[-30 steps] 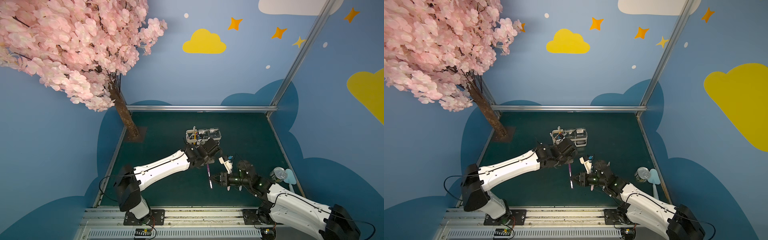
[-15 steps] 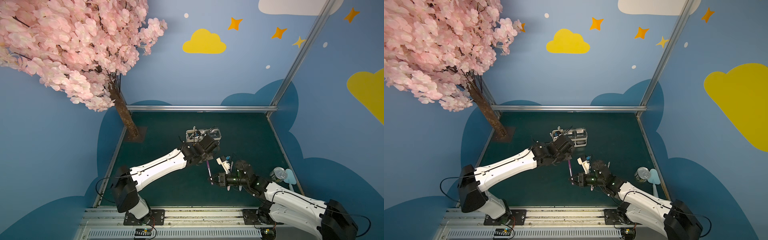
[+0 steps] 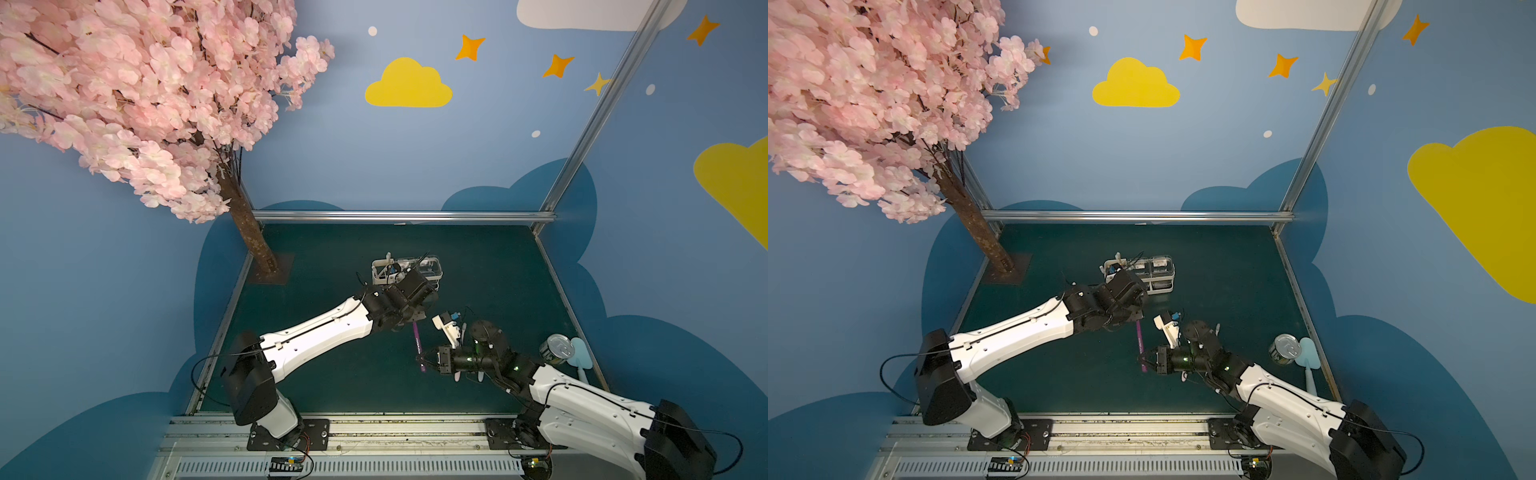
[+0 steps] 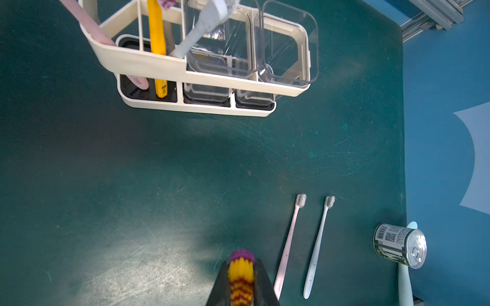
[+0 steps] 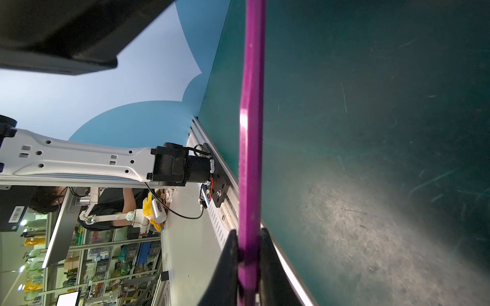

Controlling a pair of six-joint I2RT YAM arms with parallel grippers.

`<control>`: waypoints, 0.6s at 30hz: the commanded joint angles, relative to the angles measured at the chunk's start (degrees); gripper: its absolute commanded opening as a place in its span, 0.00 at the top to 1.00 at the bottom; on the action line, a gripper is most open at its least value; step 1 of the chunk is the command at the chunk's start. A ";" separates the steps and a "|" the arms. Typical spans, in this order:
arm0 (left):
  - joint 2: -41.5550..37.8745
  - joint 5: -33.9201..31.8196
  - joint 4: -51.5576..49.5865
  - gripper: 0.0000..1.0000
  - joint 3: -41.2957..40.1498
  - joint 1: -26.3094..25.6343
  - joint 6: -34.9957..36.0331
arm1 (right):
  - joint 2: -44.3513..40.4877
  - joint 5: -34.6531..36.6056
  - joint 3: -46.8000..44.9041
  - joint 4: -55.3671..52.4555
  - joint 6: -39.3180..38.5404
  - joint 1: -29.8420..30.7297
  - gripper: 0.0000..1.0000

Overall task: Place the toothbrush into the toothbrush holder
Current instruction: Pick up the toothbrush from the center of the board.

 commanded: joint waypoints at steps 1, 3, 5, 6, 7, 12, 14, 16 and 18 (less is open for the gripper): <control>-1.74 0.78 0.29 0.77 -0.29 0.47 -0.35 | -0.88 0.16 1.02 0.08 -0.46 0.27 0.93; -2.22 1.41 0.20 0.71 -0.32 0.79 -0.45 | -1.21 0.41 0.96 -0.18 -0.68 0.27 0.96; -3.18 2.25 0.07 0.64 -0.42 1.51 -0.55 | -1.49 0.52 0.87 -0.56 -0.90 0.27 0.97; -3.77 2.97 0.11 0.62 -0.71 2.04 -0.57 | -1.65 0.46 0.94 -0.85 -1.19 0.27 0.98; -4.39 4.28 0.20 0.55 -1.14 3.00 -0.65 | -1.84 0.26 1.05 -1.12 -1.50 0.27 1.00; -6.41 14.79 -1.50 0.45 -1.81 9.10 -0.93 | -2.77 -1.57 1.25 -1.74 -3.34 0.36 1.00; -7.32 16.97 -2.68 0.44 -1.18 10.30 -0.43 | -2.91 -3.53 1.60 -1.51 -4.64 0.51 1.00; -8.14 20.09 -2.88 0.43 -1.25 11.59 -0.45 | -3.15 -6.18 2.19 -1.62 -6.60 0.70 1.00; -8.96 24.60 -2.12 0.42 -2.02 13.18 -1.33 | -3.77 -8.75 3.19 -3.25 -9.98 1.06 1.00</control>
